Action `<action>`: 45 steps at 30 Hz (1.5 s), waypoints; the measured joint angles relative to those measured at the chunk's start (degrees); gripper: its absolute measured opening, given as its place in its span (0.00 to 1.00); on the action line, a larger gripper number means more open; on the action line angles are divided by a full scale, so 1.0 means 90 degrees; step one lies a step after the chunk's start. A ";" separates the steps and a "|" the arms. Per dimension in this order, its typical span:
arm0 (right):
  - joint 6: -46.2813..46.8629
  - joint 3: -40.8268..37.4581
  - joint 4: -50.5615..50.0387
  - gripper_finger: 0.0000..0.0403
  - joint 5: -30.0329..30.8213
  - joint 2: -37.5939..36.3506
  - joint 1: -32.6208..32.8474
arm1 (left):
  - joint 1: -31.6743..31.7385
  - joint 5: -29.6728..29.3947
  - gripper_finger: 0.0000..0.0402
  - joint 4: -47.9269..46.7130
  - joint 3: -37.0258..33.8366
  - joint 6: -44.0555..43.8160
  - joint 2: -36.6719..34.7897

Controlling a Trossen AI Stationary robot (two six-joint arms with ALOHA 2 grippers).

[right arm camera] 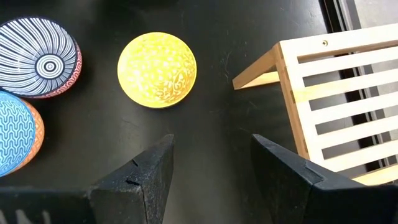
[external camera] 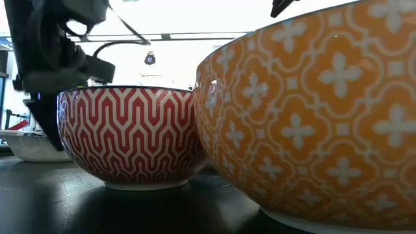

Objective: Place and stack bowls onto a shelf
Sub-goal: Stack the middle white bowl on top of the other white bowl on the shelf

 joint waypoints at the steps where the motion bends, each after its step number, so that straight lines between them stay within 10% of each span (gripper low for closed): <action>1: 0.0000 0.0000 0.0001 0.49 0.0000 0.0000 0.0000 | 0.0002 -0.0006 0.35 0.0002 0.0038 0.0202 0.0121; 18: -0.0056 0.0000 0.0019 0.49 0.0001 0.0000 0.0000 | 0.0036 -0.0391 0.01 -0.0231 0.0685 0.2792 0.0618; 33: -0.4843 0.0000 0.0446 0.49 -0.0003 0.0000 0.0000 | 0.0027 -0.0871 0.00 -0.0530 0.2013 0.5011 -0.0329; 45: -0.2082 0.0007 0.1079 0.49 -0.0005 0.0005 -0.0041 | 0.0022 -0.1090 0.00 -0.0408 0.3342 0.7004 -0.0393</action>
